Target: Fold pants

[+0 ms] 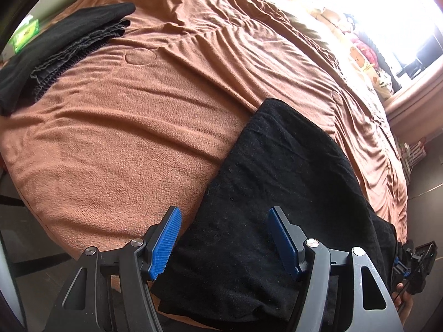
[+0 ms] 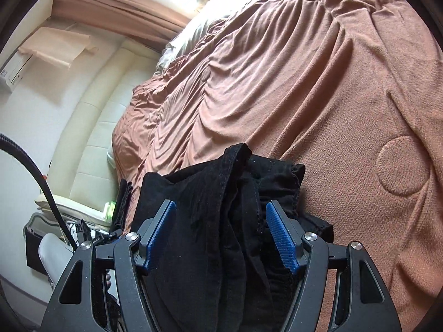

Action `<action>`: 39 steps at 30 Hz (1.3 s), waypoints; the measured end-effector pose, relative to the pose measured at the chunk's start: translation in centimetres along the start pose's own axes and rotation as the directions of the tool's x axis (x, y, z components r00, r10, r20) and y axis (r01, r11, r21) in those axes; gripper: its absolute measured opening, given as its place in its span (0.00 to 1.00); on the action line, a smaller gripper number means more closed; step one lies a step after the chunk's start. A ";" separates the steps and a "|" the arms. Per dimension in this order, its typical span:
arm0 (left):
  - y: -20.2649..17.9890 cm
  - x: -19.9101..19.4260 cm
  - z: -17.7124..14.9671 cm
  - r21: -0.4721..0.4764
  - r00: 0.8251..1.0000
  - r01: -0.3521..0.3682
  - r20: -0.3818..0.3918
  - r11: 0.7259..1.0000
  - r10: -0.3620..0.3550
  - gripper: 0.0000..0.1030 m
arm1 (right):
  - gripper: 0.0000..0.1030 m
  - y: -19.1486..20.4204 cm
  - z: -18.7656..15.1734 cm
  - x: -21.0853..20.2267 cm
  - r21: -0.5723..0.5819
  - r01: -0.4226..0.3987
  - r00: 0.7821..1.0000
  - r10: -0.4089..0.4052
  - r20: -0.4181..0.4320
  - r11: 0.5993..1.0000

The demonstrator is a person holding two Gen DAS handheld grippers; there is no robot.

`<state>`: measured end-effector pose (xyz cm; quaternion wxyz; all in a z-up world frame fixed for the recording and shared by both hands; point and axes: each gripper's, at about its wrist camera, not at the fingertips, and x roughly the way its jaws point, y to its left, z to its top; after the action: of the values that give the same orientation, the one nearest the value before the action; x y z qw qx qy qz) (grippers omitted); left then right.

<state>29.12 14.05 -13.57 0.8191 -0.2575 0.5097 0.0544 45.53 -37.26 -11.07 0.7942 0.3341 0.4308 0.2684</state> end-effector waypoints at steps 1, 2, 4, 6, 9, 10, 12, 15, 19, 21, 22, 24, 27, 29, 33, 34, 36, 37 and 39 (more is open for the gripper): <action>0.2 0.1 0.0 -0.014 1.000 0.007 -0.002 1.000 -0.007 0.66 | 0.65 -0.2 0.3 0.7 0.005 0.010 1.000 -0.010 -0.015 1.000; 0.3 0.2 -0.1 -0.023 1.000 0.014 -0.006 1.000 -0.014 0.66 | 0.65 -0.3 0.6 1.3 0.003 0.025 0.999 -0.025 -0.032 1.000; 0.4 0.4 -0.2 -0.032 1.000 0.015 -0.012 0.999 -0.015 0.66 | 0.65 -0.4 1.1 2.4 -0.005 0.054 0.997 -0.054 -0.062 0.999; 0.5 0.7 -0.3 -0.037 1.000 0.016 -0.016 0.999 -0.016 0.66 | 0.58 -0.1 1.5 2.9 -0.019 0.074 0.994 -0.075 -0.074 0.997; 0.5 1.0 -0.4 -0.045 0.999 0.020 -0.027 0.999 -0.022 0.66 | 0.26 0.2 1.7 3.0 -0.020 0.066 0.994 -0.068 -0.090 0.998; 0.5 1.1 -0.4 -0.049 0.999 0.022 -0.027 0.999 -0.023 0.66 | 0.25 0.4 1.7 3.0 -0.016 0.055 0.994 -0.056 -0.096 0.998; 0.5 1.0 -0.3 -0.051 0.999 0.033 -0.021 0.998 -0.034 0.66 | 0.21 1.5 1.6 2.7 -0.065 0.092 0.992 -0.097 -0.082 0.994; 0.2 0.8 -0.4 -0.044 0.999 0.044 -0.017 0.998 -0.045 0.66 | 0.14 2.7 1.5 1.8 -0.079 0.102 0.994 -0.105 -0.038 0.992; 0.1 0.4 -0.6 -0.038 0.998 0.056 -0.011 0.998 -0.057 0.66 | 0.09 4.4 0.8 -0.5 -0.106 0.095 0.995 -0.091 0.041 0.990; 0.3 0.2 -0.7 -0.038 0.998 0.061 -0.010 0.997 -0.061 0.66 | 0.09 5.6 0.6 -1.4 -0.127 0.085 0.995 -0.076 0.070 0.988; 0.4 0.2 -0.7 -0.040 0.998 0.061 -0.011 0.997 -0.061 0.66 | 0.09 6.2 0.5 -1.8 -0.141 0.089 0.994 -0.078 0.082 0.986; 0.8 0.2 -0.9 -0.047 0.998 0.062 -0.012 0.997 -0.063 0.66 | 0.09 7.1 0.2 -2.3 -0.165 0.103 0.991 -0.087 0.101 0.981; 1.2 0.1 -1.1 -0.055 0.998 0.063 -0.012 0.996 -0.063 0.66 | 0.09 7.7 -0.4 -2.5 -0.177 0.137 0.984 -0.114 0.136 0.975; 1.4 0.1 -1.2 -0.055 0.998 0.061 -0.013 0.997 -0.062 0.66 | 0.09 7.3 -0.8 -2.4 -0.180 0.197 0.974 -0.171 0.152 0.964; 1.8 -0.1 -1.4 -0.052 0.998 0.052 -0.017 0.997 -0.053 0.66 | 0.14 5.6 -2.0 -0.5 -0.126 0.303 0.952 -0.295 0.081 0.945; 1.9 -0.1 -1.4 -0.050 0.998 0.052 -0.017 0.997 -0.053 0.66 | 0.15 5.2 -2.4 -0.4 -0.104 0.308 0.951 -0.301 0.075 0.946; 2.1 -0.3 -1.5 -0.046 0.999 0.051 -0.014 0.998 -0.052 0.66 | 0.15 4.8 -3.1 -0.7 -0.077 0.306 0.950 -0.300 0.084 0.949; 2.2 -0.3 -1.6 -0.043 0.999 0.048 -0.013 0.998 -0.049 0.66 | 0.18 4.8 -3.5 -1.0 -0.068 0.302 0.951 -0.296 0.088 0.951; 2.4 -0.4 -1.9 -0.039 0.999 0.043 -0.014 0.998 -0.044 0.66 | 0.24 4.8 -4.2 -1.8 -0.057 0.296 0.952 -0.290 0.095 0.953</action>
<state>26.57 15.30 -14.75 0.8111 -0.2846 0.5090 0.0445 40.33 -34.27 -8.26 0.8542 0.2494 0.4316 0.1481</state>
